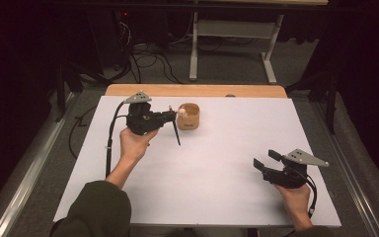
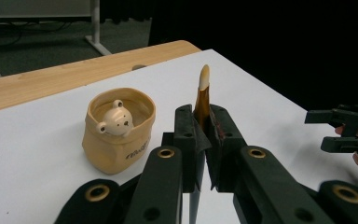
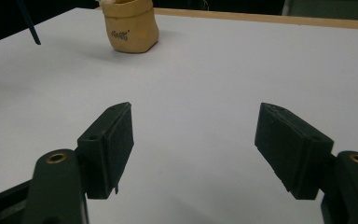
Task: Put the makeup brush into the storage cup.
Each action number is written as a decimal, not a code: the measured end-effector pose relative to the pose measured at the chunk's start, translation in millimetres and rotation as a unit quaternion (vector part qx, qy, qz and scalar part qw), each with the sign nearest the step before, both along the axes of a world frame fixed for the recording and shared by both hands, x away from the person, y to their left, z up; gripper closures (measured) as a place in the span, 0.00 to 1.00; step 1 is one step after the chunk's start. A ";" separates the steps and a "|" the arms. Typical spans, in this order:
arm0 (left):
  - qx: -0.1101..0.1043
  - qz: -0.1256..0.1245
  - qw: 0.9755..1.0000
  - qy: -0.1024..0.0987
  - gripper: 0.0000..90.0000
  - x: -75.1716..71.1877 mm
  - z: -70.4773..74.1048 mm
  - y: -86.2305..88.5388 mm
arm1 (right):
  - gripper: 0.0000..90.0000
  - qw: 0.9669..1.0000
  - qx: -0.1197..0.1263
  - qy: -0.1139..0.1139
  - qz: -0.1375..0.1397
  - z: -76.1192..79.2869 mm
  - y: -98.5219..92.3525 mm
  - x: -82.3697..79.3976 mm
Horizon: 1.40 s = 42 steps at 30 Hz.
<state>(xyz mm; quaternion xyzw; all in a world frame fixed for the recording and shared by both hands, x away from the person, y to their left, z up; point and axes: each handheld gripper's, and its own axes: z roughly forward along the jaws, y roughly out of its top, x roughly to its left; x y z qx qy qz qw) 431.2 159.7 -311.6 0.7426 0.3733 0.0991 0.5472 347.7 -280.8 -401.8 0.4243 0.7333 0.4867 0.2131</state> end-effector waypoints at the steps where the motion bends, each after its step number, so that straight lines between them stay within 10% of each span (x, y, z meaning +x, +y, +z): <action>1: 0.000 0.000 1.000 0.001 0.93 1.0 0.6 -0.9 | 0.33 1.000 0.001 0.000 -0.001 0.0 -0.3 0.0; 42: 0.012 0.033 0.999 -0.017 0.93 51.5 37.1 -31.9 | 0.32 1.000 0.003 -0.012 0.004 -0.6 -5.3 -14.4</action>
